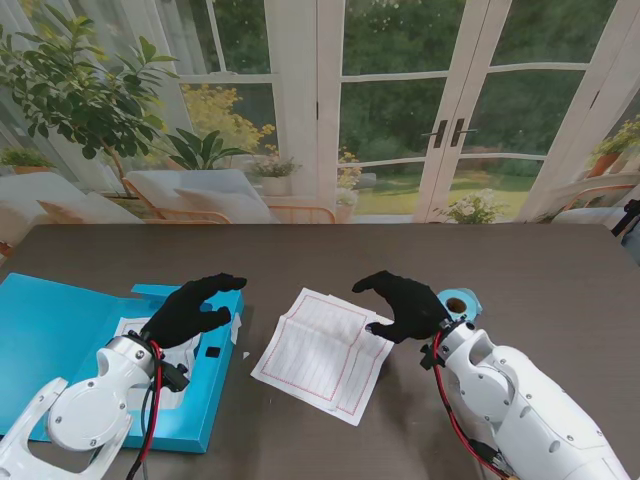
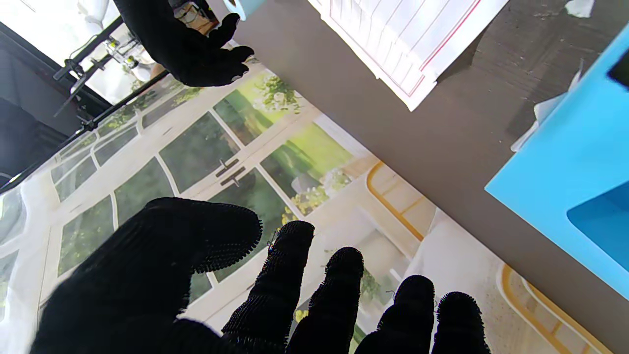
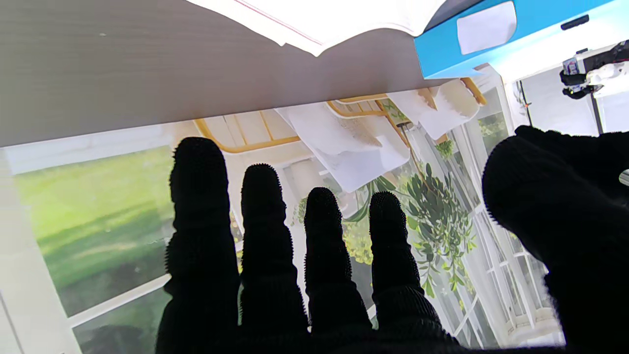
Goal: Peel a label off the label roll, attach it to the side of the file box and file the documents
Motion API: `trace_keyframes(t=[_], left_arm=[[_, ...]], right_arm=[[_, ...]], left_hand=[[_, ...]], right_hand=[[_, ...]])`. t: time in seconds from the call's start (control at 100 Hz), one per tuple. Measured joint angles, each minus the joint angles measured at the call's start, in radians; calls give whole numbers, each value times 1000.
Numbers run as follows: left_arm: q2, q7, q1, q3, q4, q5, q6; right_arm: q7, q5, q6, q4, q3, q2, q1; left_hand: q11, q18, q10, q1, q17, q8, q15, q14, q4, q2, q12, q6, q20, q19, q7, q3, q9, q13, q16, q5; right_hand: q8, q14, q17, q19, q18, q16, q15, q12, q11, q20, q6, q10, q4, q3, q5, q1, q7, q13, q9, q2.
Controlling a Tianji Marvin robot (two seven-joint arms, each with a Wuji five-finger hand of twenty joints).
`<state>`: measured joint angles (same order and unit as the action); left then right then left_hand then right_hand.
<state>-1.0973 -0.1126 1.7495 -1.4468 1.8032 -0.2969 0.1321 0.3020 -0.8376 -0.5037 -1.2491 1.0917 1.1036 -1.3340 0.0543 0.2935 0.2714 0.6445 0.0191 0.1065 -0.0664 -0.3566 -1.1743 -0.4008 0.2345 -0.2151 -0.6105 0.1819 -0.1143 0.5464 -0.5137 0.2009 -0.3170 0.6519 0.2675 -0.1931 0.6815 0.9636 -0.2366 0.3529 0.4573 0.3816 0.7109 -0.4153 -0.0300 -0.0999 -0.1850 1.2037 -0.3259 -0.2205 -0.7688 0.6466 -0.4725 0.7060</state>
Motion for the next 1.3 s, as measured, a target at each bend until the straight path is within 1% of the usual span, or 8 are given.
trace_keyframes(t=[0.3,0.36,0.44,0.56,0.7,0.83,0.99,1.3], left_arm=[[1,-9,-36,54,-39,22,12],[1,-14,-44,62,-49,31,18],[1,-20,-56,73,-63,56,28],[1,-29,-69,83,-76,63,38],[2,-49,-75,87,-82,77,38],[3,-56,-76,88,-82,80,38],[3,-55,-73,86,-82,82,42],[3,-61,-87,102,-103,116,51]], right_arm=[[-36,-86,-5,4,37,-23,-21],[-46,-98,8,1,40,-30,-27],[-68,-105,54,-8,41,-39,-39],[-66,-125,91,-3,28,-48,-46],[-48,-141,124,12,7,-51,-49],[-40,-172,171,10,-11,-55,-58],[-36,-174,264,-10,-37,-56,-75],[16,-163,427,-27,-80,-41,-90]], left_hand=[[0,0,0,0,4,0,2,1,0,0,0,0,0,-11,1,0,0,-2,0,-1],[0,0,-1,0,5,0,4,3,0,0,0,0,0,-12,1,0,0,-14,0,-1],[0,-2,-1,0,12,1,4,10,0,0,0,0,0,-12,1,0,0,-16,0,-1],[0,-3,-1,0,13,1,4,11,0,0,0,0,1,-12,1,0,0,-17,0,-2],[-2,-4,-1,0,13,1,6,12,0,0,0,0,1,-13,2,0,6,-26,0,-2],[-2,-5,-1,0,14,1,12,13,0,0,0,0,2,-13,2,0,6,-26,0,-2],[-2,-4,-1,0,14,3,12,13,0,0,0,0,10,-13,2,0,6,-26,0,-2],[-2,-5,-1,0,14,8,12,13,0,0,0,0,11,-13,2,0,6,-26,8,-2]], right_hand=[[2,3,0,-12,0,7,-20,0,-17,-2,-13,0,0,0,-50,0,-13,-36,25,1],[3,4,0,-13,1,7,-12,0,-12,-3,-13,0,0,0,-47,0,-10,-40,31,30],[3,5,0,-20,9,5,-22,0,-30,-5,-14,0,0,4,-17,-5,-5,-51,51,78],[17,17,0,-30,11,5,-15,29,3,-24,-25,6,0,25,34,-6,-48,-53,75,153],[42,26,0,-32,22,1,-13,76,49,-26,-40,24,-7,29,67,-6,-130,-61,87,166],[65,29,0,-33,23,9,2,109,84,-26,-41,35,-7,38,77,-6,-200,-61,87,214],[90,29,0,-33,25,18,19,137,101,-27,-4,35,-7,48,77,-6,-243,-61,87,214],[111,29,0,-33,25,20,44,153,126,-27,-15,36,-7,48,45,-6,-274,-60,59,215]])
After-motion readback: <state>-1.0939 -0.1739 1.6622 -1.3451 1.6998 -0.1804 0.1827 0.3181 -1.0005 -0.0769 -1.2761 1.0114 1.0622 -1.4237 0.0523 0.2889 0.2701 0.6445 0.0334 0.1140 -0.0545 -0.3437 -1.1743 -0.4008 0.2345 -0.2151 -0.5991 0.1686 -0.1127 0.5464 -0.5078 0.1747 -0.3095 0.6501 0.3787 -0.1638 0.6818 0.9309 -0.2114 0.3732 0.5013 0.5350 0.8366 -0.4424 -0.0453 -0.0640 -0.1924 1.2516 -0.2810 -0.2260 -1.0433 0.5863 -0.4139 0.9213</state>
